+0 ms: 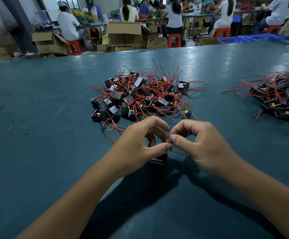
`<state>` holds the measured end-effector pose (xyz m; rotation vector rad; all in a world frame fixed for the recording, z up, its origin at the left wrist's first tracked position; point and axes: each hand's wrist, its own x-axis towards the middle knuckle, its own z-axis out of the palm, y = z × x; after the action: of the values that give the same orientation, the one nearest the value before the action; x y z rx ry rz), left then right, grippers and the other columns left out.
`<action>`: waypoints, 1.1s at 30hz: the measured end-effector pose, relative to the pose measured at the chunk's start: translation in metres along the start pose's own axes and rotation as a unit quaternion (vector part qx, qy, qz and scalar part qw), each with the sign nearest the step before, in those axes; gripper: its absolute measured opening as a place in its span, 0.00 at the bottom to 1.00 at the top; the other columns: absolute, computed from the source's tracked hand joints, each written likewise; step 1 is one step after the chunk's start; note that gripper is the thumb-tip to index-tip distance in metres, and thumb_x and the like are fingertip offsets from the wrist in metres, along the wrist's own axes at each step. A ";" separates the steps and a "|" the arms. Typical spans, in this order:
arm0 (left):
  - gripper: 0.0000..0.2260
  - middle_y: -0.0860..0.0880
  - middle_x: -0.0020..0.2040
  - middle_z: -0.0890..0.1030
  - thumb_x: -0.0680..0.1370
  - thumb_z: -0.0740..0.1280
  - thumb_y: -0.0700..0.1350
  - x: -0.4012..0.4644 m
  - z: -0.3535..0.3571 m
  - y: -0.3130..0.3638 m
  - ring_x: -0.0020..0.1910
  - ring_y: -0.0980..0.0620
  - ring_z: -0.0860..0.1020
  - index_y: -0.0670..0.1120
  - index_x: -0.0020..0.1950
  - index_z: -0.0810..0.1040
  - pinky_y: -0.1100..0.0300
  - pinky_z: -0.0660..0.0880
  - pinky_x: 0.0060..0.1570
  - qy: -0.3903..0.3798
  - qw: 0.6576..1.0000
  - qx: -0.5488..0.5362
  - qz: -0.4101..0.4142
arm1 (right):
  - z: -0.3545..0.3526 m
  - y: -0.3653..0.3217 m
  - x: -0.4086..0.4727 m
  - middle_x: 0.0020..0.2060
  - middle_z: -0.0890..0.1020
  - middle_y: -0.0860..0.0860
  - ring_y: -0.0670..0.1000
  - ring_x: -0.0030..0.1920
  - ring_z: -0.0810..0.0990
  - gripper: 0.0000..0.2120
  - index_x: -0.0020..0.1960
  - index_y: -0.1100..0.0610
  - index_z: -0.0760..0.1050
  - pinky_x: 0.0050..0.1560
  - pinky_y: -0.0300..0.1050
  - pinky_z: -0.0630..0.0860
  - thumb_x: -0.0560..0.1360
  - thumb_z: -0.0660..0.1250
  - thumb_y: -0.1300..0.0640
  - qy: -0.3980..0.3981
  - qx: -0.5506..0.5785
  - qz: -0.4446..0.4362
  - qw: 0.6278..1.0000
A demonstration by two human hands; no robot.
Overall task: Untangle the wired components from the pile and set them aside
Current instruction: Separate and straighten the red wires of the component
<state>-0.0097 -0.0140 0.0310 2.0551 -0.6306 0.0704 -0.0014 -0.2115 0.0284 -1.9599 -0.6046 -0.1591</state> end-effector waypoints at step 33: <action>0.03 0.49 0.41 0.85 0.76 0.72 0.41 0.000 0.005 -0.003 0.38 0.56 0.80 0.47 0.49 0.82 0.61 0.77 0.38 0.039 0.996 -0.072 -0.033 | 0.000 0.002 0.001 0.33 0.82 0.43 0.40 0.34 0.77 0.06 0.38 0.49 0.79 0.40 0.31 0.71 0.73 0.70 0.56 -0.003 0.006 -0.008 1.000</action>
<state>-0.0089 -0.0171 0.0256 1.9236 -0.5051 0.0642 0.0007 -0.2120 0.0273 -1.9458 -0.6246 -0.1589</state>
